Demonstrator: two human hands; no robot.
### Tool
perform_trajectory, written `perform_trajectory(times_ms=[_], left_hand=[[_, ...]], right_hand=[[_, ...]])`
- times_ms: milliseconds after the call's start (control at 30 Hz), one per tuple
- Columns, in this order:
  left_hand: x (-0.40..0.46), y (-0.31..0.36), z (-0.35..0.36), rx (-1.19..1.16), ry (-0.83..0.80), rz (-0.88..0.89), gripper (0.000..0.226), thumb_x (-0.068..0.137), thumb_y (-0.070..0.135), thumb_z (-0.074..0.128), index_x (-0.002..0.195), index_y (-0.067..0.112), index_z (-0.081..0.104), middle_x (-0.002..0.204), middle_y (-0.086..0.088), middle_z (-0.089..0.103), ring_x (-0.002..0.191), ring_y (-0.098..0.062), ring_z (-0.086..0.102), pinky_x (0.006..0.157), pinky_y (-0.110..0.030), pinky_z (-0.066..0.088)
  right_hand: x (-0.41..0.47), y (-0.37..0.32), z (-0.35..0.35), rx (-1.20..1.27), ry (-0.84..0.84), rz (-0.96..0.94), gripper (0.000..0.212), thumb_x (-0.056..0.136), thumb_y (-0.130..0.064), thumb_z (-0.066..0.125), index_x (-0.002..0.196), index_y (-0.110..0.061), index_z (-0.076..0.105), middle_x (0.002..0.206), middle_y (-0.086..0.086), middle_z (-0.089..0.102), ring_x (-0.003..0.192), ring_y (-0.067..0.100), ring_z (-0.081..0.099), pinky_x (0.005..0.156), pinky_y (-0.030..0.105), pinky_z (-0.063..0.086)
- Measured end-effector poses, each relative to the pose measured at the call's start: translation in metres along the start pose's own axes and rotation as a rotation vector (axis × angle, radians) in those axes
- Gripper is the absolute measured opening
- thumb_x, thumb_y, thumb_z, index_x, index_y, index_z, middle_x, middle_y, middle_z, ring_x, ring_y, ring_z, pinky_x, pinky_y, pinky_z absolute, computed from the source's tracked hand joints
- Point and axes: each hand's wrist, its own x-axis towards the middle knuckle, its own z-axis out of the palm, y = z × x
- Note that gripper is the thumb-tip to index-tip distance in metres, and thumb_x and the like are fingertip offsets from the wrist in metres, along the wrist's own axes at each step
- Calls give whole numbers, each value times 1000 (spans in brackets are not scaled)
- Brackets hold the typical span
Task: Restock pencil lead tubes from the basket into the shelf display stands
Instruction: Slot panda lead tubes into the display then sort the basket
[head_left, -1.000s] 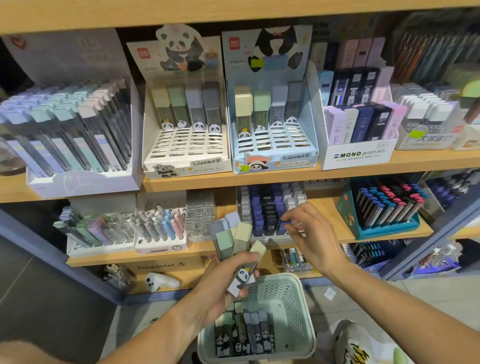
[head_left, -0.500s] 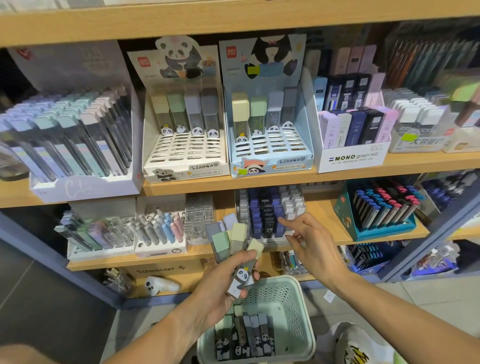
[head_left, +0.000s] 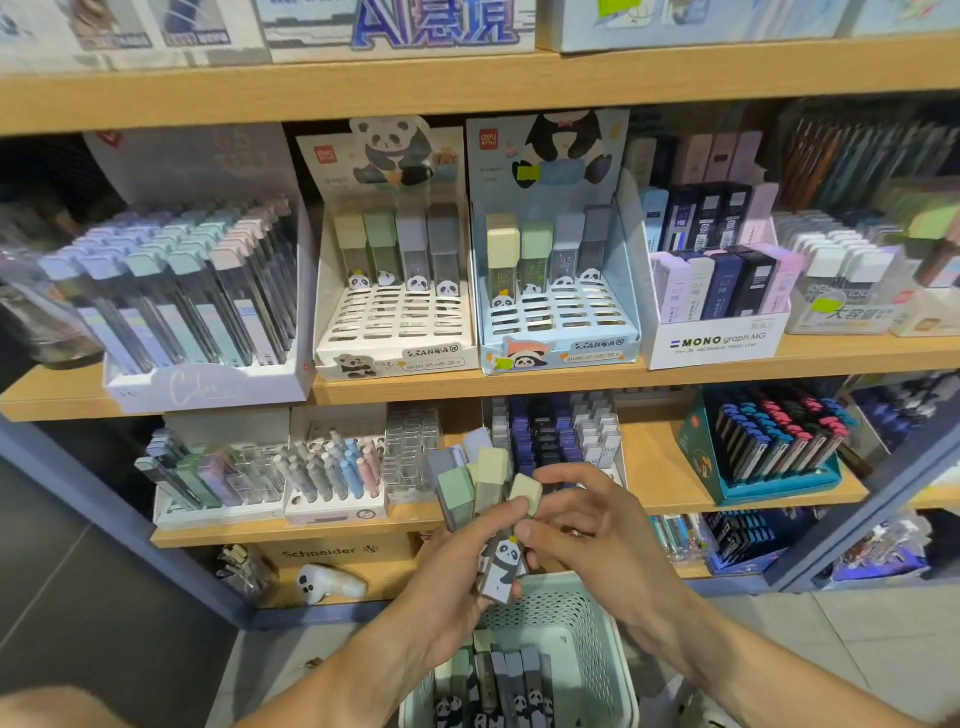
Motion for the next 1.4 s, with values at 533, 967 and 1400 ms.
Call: perform_trajectory(times_ms=[533,967,1400], left_hand=[[-62,69,10,129,-52,224,53,75,48,89,118,21,77,109,-11,78,73,-24,61,43,-23,28],[-57,133,7,158,34,278,58,70,48,87,108,6,77,88,-9,74,81,-21,74,45,-20,34],[-45,129,4,149,17,208,63,71,44,90,122,13,69,84,-8,73,72,-20,69,45,-24,34]], right_hand=[[-15,-81,-7,293,0,-310,46,77,-8,80,119,-17,65,99,19,74,93,42,71,82,43,60],[68,-164,-10,-106,256,-796,32,91,-1,72,111,-23,59,99,-2,66,83,14,65,74,24,57],[93,-149,-6,-252,198,-799,28,94,-7,71,111,-26,61,95,-14,63,87,13,66,73,25,58]])
